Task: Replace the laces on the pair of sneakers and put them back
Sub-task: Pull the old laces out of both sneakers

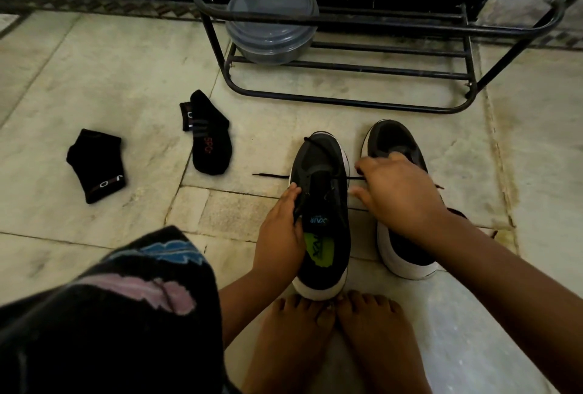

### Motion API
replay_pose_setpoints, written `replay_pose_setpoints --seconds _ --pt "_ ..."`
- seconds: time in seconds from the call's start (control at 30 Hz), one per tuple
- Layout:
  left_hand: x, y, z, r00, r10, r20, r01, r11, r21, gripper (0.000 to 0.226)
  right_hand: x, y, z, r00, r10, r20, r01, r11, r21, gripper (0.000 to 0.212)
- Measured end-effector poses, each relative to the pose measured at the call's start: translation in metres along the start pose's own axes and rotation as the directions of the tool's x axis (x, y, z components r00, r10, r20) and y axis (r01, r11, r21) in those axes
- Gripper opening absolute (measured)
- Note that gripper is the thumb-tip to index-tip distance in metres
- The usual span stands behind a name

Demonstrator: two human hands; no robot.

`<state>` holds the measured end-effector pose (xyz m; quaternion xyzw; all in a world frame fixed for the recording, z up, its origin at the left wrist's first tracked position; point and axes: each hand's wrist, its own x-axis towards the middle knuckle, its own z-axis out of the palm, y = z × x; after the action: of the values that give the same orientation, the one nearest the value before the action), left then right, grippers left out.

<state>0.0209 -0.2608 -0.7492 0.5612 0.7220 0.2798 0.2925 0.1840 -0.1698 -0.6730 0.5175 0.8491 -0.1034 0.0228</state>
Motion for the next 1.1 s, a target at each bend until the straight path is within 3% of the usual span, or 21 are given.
replay_pose_setpoints --seconds 0.03,0.1,0.27,0.33,0.4,0.5,0.53,0.57,0.6,0.63,0.67,0.7,0.73,0.8,0.83,0.87,0.97,1.03,1.1 --pt "0.0 0.0 0.0 1.0 -0.002 0.002 0.002 1.0 0.003 0.049 0.0 0.001 0.004 0.998 -0.036 0.041 0.041 0.992 -0.118 0.023" --pt "0.0 -0.001 0.001 1.0 -0.005 0.003 0.005 1.0 -0.002 0.049 -0.001 0.003 0.009 0.994 -0.106 0.029 0.109 0.984 -0.143 0.014" --pt "0.0 0.0 0.001 1.0 -0.001 -0.001 0.001 1.0 -0.008 0.048 0.003 0.016 0.011 0.945 -0.171 -0.278 0.211 0.97 0.12 0.021" --pt "-0.001 0.0 0.0 1.0 0.008 -0.005 -0.008 1.0 -0.017 0.048 -0.007 0.005 0.009 0.931 -0.171 -0.322 0.263 0.927 0.269 0.026" --pt "-0.002 -0.002 -0.001 1.0 0.011 -0.012 -0.011 0.999 -0.03 0.048 -0.009 -0.003 -0.013 0.906 -0.148 -0.397 0.336 0.819 0.464 0.025" --pt "-0.002 -0.003 -0.001 1.0 -0.002 -0.012 0.002 0.999 -0.036 0.049 -0.017 -0.014 -0.05 0.854 -0.034 -0.52 0.452 0.544 0.707 0.023" --pt "-0.001 -0.003 0.0 1.0 -0.004 -0.008 0.004 0.999 -0.037 0.05 -0.017 -0.02 -0.047 0.846 -0.026 -0.532 0.426 0.632 0.647 0.025" --pt "-0.001 -0.003 0.001 1.0 -0.005 -0.003 0.005 0.999 -0.037 0.05 -0.028 -0.018 -0.03 0.884 -0.005 -0.468 0.327 0.722 0.61 0.029" --pt "-0.001 -0.003 0.002 1.0 -0.004 0.0 0.004 0.999 -0.038 0.049 -0.04 -0.004 -0.009 0.942 0.003 -0.337 0.2 0.799 0.568 0.031" --pt "0.0 -0.002 0.002 1.0 -0.003 0.001 0.003 0.999 -0.038 0.049 -0.08 0.009 0.037 0.986 -0.154 -0.058 0.165 0.896 0.412 0.029" --pt "-0.001 -0.002 0.002 1.0 -0.004 0.003 0.004 0.999 -0.035 0.048 -0.104 0.012 0.079 0.979 -0.119 0.163 0.054 0.933 0.355 0.022" --pt "0.0 -0.001 0.002 1.0 -0.005 0.002 0.005 0.999 -0.031 0.048 -0.11 0.012 0.098 0.973 -0.054 0.226 -0.019 0.951 0.308 0.02" --pt "0.0 -0.001 0.002 1.0 -0.005 0.002 0.005 1.0 -0.029 0.048 -0.093 0.015 0.098 0.976 -0.046 0.213 -0.031 0.938 0.345 0.019" --pt "0.0 -0.001 0.002 1.0 -0.007 0.002 0.007 1.0 -0.029 0.048 -0.012 0.014 0.025 0.996 -0.041 -0.083 0.058 0.973 0.224 0.016" --pt "0.0 -0.001 0.002 1.0 -0.008 0.003 0.008 1.0 -0.028 0.048 0.011 0.005 0.012 0.989 -0.034 -0.143 0.069 0.965 0.252 0.02" --pt "0.0 -0.001 0.002 1.0 -0.009 0.003 0.009 1.0 -0.027 0.048 0.02 0.015 0.006 0.98 -0.007 -0.198 0.041 0.985 0.17 0.025" --pt "0.001 -0.002 0.002 1.0 -0.016 0.004 0.016 1.0 -0.024 0.048 0.008 0.006 0.021 0.989 -0.108 -0.098 0.1 0.991 -0.085 0.026" --pt "0.002 0.0 0.002 1.0 -0.02 0.006 0.02 1.0 -0.023 0.048 -0.002 0.004 0.029 0.987 -0.16 0.018 0.161 0.986 -0.048 0.023" --pt "0.001 0.0 0.002 1.0 -0.014 0.009 0.014 1.0 -0.019 0.048 0.001 0.006 0.019 0.986 -0.161 -0.051 0.165 0.984 0.07 0.017"
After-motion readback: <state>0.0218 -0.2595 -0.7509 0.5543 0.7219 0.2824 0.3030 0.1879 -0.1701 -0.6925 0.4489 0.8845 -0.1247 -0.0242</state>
